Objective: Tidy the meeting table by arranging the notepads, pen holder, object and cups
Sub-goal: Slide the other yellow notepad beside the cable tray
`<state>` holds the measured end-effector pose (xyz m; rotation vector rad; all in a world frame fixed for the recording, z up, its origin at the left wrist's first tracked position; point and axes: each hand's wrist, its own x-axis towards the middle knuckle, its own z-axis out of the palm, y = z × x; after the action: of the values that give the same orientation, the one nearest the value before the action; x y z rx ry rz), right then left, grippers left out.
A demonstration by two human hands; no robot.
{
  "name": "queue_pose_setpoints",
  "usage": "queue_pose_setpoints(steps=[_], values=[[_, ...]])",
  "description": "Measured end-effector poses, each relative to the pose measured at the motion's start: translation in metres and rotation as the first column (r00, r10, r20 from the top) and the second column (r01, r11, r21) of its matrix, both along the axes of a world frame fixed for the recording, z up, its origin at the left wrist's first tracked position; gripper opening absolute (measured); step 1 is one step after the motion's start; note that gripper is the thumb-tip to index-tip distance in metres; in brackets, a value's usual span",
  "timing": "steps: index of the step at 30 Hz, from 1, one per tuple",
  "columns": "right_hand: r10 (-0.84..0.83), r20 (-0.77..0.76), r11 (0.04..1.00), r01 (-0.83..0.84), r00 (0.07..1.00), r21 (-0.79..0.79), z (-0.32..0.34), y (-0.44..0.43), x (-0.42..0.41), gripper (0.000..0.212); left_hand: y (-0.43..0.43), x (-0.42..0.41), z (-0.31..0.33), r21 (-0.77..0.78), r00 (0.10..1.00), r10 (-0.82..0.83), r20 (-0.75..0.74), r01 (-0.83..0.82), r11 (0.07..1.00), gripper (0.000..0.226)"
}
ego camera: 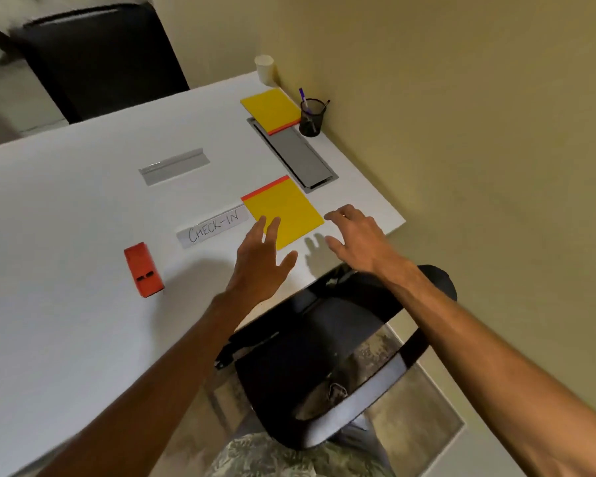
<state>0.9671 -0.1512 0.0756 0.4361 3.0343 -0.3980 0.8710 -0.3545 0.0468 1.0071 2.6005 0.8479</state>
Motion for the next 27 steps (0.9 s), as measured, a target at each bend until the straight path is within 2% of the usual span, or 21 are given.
queue_pose_setpoints(steps=[8,14,18,23,27], values=[[0.178,0.175,0.984,-0.177,0.968,-0.021,-0.048,0.064,-0.081,0.049,0.048,-0.042,-0.040,-0.067,0.960,0.206,0.188,-0.197,0.978,0.075],[0.282,0.253,0.951,-0.235,0.925,-0.202,-0.091,0.107,-0.126,0.049,0.082,-0.047,-0.068,-0.113,0.838,0.430,0.335,-0.417,0.902,0.075],[0.210,0.234,0.940,-0.130,0.949,-0.314,-0.122,0.125,-0.145,0.047,0.105,-0.049,-0.094,-0.179,0.726,0.555,0.406,-0.532,0.828,0.069],[0.053,0.267,0.908,0.065,0.962,-0.414,-0.164,0.140,-0.168,0.049,0.129,-0.066,-0.130,-0.281,0.574,0.663,0.481,-0.615,0.737,0.078],[-0.050,0.266,0.887,0.166,0.963,-0.432,-0.190,0.146,-0.177,0.044,0.146,-0.080,-0.151,-0.328,0.501,0.729,0.467,-0.667,0.669,0.064]])
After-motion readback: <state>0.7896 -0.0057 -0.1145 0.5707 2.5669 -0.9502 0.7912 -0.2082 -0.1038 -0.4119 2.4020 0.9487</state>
